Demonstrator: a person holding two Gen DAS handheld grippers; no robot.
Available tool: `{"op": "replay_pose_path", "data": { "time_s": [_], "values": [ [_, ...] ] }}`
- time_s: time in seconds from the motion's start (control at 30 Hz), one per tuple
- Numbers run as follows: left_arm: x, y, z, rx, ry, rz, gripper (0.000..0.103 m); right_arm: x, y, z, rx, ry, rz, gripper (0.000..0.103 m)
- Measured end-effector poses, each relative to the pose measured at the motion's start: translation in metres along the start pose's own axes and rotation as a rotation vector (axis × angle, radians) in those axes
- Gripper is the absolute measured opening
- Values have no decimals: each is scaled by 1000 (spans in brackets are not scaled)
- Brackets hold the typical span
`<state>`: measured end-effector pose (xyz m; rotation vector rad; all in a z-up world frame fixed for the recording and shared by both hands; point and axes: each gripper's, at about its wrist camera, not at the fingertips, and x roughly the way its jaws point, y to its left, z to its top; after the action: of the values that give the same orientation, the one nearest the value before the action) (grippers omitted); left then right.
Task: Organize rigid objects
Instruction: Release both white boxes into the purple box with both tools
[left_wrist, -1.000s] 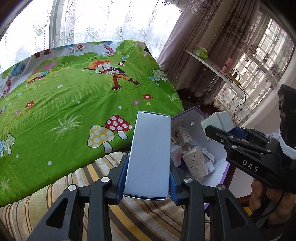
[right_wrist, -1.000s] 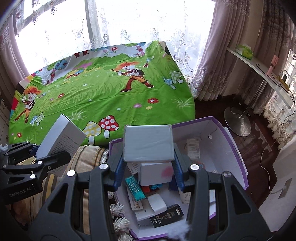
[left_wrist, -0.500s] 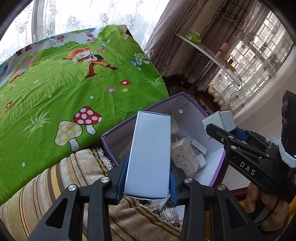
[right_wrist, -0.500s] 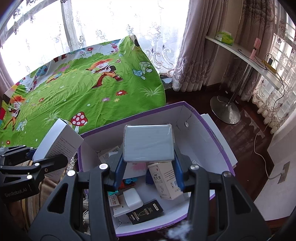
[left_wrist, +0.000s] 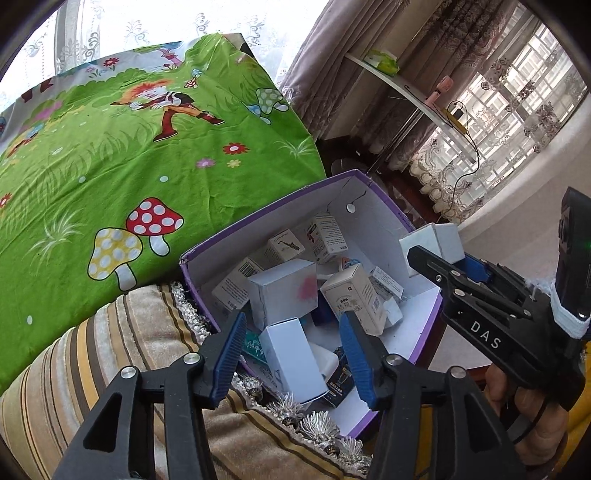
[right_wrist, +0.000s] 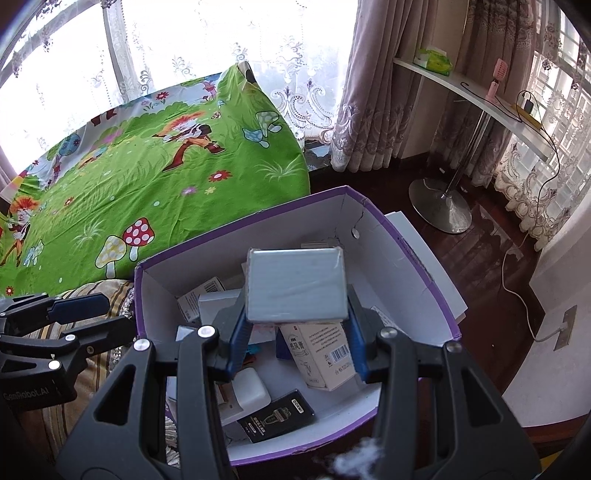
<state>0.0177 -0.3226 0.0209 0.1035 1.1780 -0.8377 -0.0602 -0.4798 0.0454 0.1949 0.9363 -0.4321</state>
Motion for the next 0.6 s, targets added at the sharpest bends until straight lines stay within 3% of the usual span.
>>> {"op": "replay_pose_path", "data": {
  "time_s": [0.13,0.3,0.6],
  "values": [
    [-5,5,-14,-29,27,-26,58,-12,-2,-5,15,-1,-5,67],
    [-11,7,-35,-68,52,-25,65,-31,-1,-17,-5,-8,-30,72],
    [-22,1,-56,-42,-15,-18,78,-42,-1,-49,8,28,-74,75]
  ]
}}
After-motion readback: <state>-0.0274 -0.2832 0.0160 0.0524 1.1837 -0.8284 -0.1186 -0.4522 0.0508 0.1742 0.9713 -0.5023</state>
